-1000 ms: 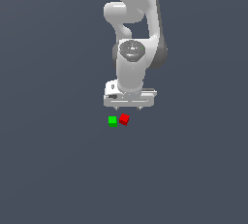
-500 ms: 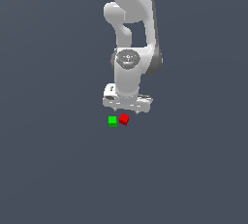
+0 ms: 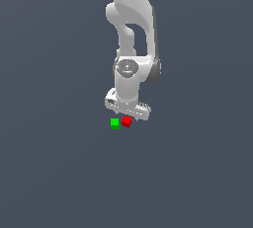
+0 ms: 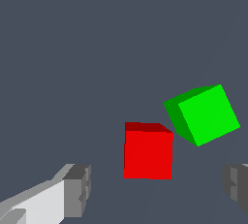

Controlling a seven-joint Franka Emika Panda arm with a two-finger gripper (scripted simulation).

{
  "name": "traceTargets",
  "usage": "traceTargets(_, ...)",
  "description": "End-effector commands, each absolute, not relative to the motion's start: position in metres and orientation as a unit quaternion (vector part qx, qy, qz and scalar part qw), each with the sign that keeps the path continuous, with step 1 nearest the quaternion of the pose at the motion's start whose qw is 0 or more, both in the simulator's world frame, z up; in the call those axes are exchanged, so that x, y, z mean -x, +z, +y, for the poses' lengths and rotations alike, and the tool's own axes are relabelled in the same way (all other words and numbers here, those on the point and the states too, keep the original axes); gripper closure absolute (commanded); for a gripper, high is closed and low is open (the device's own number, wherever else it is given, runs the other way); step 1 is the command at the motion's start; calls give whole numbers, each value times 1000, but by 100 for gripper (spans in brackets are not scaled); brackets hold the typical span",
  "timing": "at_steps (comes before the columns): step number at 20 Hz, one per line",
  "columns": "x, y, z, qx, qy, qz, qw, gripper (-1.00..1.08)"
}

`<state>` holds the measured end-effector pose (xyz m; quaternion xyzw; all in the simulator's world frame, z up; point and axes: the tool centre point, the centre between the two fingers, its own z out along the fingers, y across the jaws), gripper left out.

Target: Stack the red cube on top of the green cube.

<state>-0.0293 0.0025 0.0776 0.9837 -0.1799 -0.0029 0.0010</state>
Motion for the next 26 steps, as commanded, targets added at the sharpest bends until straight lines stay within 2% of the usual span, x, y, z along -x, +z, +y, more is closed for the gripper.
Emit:
traceTargets(1,30,72,2,-981,-1,-194,1,-92)
traceTargets(14,30,67,2,-980,0,-201,0,-92)
traceTargets(26,31,22,2,-980,0,-200,0,-92)
